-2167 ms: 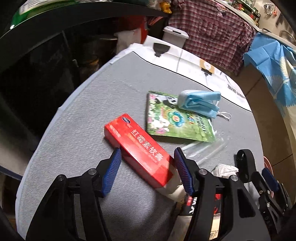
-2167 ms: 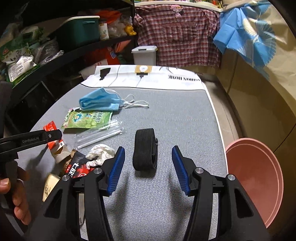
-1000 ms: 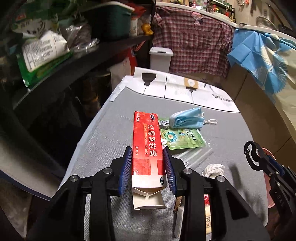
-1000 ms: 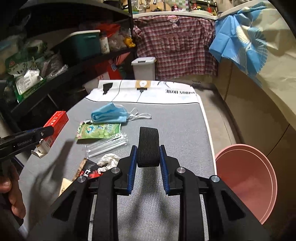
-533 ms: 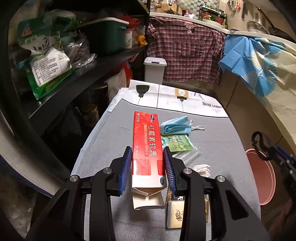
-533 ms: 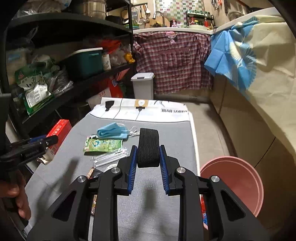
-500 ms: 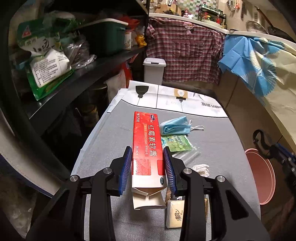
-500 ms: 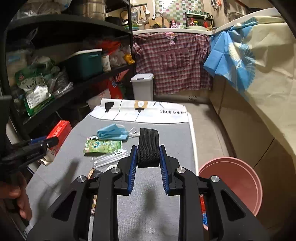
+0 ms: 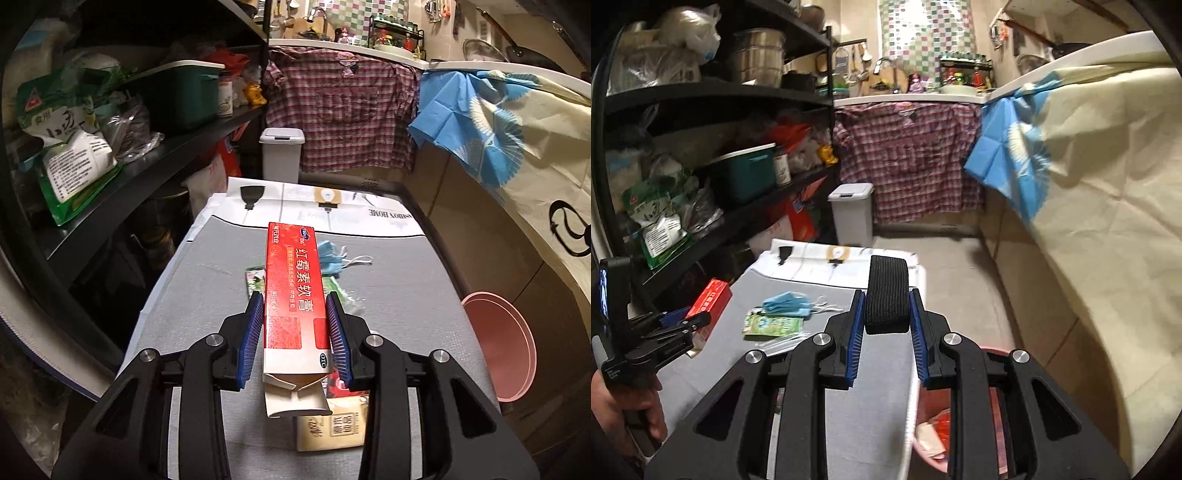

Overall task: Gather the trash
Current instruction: 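Carry the toothpaste box and black strap over the pink bin and release both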

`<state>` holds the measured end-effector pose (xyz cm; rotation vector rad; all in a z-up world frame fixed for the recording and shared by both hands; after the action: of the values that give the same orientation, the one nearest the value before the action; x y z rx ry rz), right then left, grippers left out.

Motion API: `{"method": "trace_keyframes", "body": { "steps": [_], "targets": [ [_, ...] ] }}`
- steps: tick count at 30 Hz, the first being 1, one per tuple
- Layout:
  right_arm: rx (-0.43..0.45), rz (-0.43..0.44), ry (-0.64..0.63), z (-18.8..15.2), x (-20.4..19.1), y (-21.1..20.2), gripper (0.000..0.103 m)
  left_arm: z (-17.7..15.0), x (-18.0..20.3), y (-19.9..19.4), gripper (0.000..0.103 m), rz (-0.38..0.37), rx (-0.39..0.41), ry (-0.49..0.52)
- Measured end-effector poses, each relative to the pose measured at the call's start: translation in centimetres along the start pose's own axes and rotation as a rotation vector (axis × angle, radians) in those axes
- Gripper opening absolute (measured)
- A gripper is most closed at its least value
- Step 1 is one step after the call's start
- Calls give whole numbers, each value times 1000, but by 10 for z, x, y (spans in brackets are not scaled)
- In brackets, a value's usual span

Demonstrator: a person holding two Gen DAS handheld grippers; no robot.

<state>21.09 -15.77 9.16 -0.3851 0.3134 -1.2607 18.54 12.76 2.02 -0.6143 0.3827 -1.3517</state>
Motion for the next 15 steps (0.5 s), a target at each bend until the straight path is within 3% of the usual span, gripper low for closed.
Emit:
{"method": "trace_keyframes", "body": {
  "steps": [15],
  "targets": [
    [3, -130, 47, -1, 81, -9, 24, 3, 55, 8, 35, -86, -3, 68]
  ]
}}
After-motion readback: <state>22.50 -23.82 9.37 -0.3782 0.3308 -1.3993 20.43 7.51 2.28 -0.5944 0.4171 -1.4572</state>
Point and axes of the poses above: each gripper's, at about its wrist camera, not at the fingertips, and y roughly the way its jaws point, x to its right, z to its top, the point moved 2 cm from there along y, roughly the way its jaws point, and after that the axes turned 3 degrees about -z, right-handed, at the moved point
